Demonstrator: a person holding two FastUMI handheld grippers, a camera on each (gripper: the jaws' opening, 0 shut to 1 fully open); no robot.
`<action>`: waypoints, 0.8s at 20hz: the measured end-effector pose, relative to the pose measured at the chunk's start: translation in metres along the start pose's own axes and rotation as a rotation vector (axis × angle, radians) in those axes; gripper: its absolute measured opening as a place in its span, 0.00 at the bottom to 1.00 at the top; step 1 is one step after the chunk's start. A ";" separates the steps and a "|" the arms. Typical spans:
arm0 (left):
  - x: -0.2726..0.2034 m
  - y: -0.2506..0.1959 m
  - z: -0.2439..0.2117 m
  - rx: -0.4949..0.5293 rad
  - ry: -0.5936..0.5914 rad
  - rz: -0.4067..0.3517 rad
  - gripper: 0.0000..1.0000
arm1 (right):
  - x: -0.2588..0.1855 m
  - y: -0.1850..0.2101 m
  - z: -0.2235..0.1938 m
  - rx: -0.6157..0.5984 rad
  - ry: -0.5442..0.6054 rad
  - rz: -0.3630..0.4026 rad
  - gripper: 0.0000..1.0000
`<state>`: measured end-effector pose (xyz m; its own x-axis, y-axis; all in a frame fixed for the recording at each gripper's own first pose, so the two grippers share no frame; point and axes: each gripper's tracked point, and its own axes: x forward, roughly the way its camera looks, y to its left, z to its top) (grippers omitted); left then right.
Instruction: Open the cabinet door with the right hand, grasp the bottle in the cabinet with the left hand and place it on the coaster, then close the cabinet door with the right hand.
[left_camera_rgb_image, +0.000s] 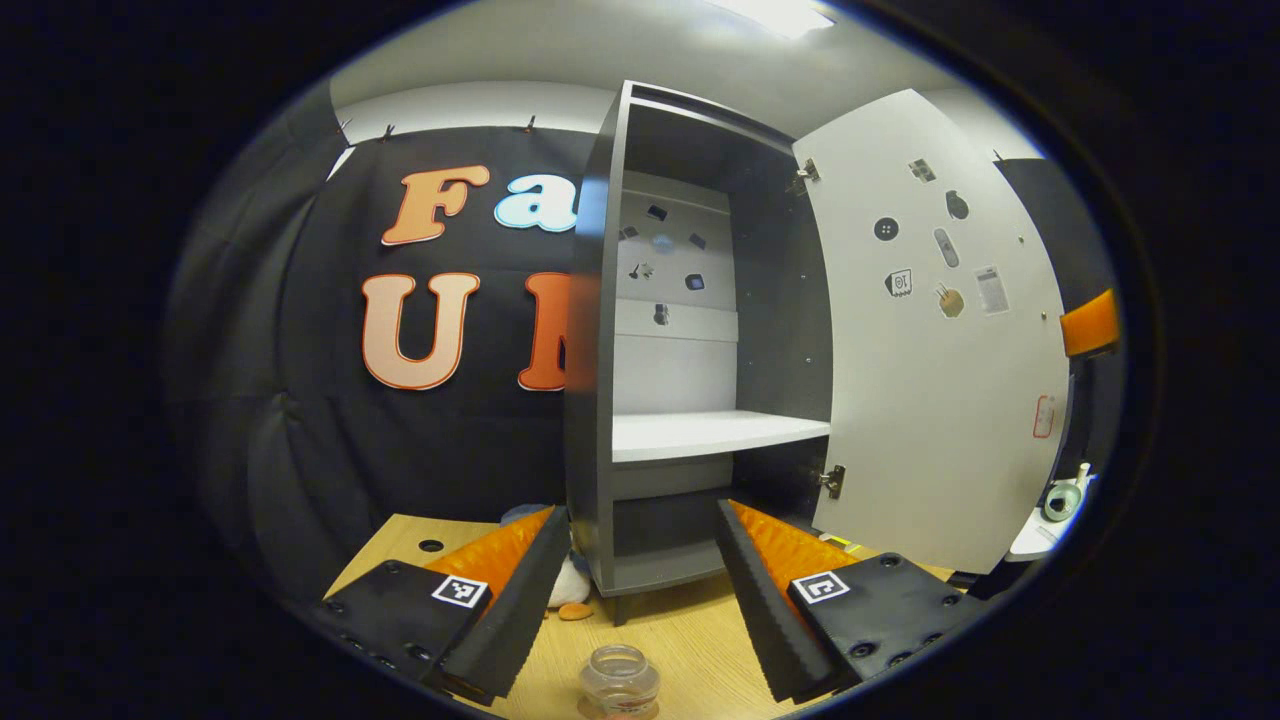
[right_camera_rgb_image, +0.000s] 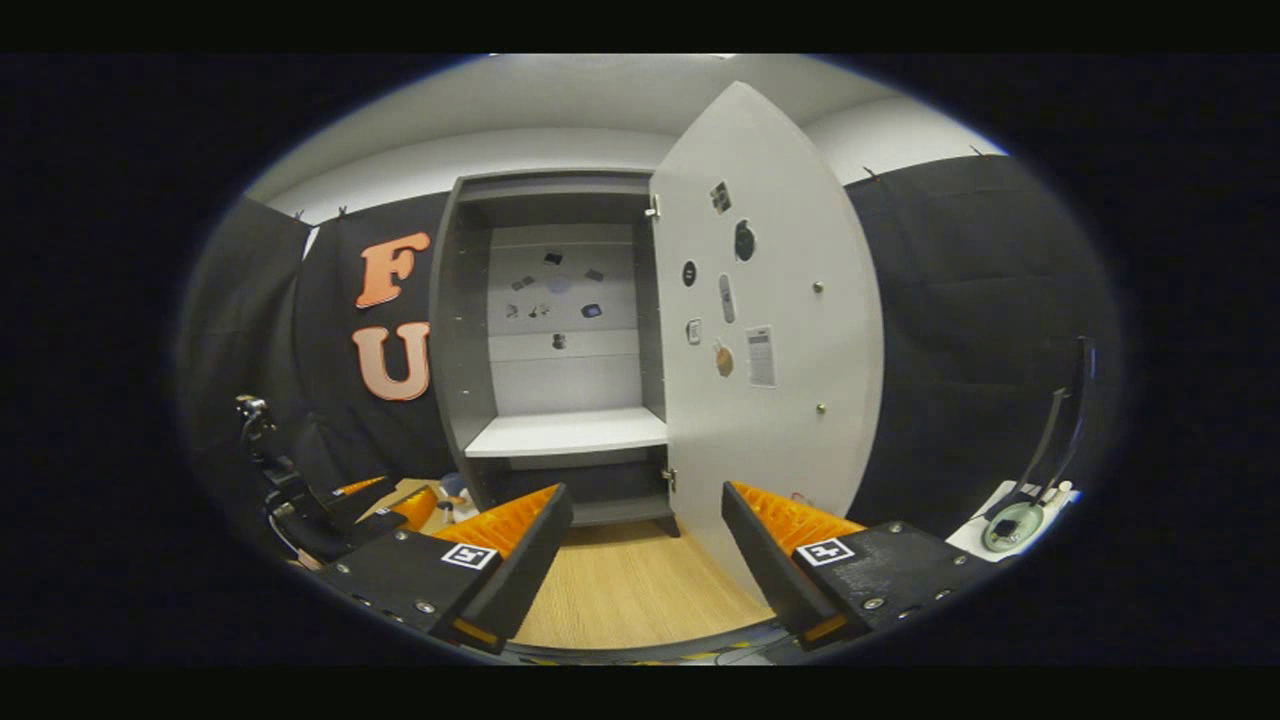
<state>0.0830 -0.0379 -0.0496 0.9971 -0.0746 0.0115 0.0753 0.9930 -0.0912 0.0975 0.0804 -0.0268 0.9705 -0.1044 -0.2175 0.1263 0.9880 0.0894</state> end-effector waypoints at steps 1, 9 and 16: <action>0.000 -0.001 0.009 -0.006 -0.005 0.002 0.95 | -0.002 -0.014 0.002 -0.002 0.005 -0.025 0.93; -0.003 -0.009 0.059 0.034 -0.043 0.033 0.95 | -0.021 -0.106 0.018 -0.110 0.006 -0.190 0.93; -0.016 -0.004 0.071 0.030 -0.016 0.092 0.95 | -0.021 -0.161 0.030 -0.187 -0.014 -0.307 0.98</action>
<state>0.0663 -0.0337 0.0209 0.9996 0.0182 0.0205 -0.0169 0.9979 -0.0631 0.0626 -0.0804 -0.0070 0.8962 -0.3996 -0.1926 0.3736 0.9140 -0.1580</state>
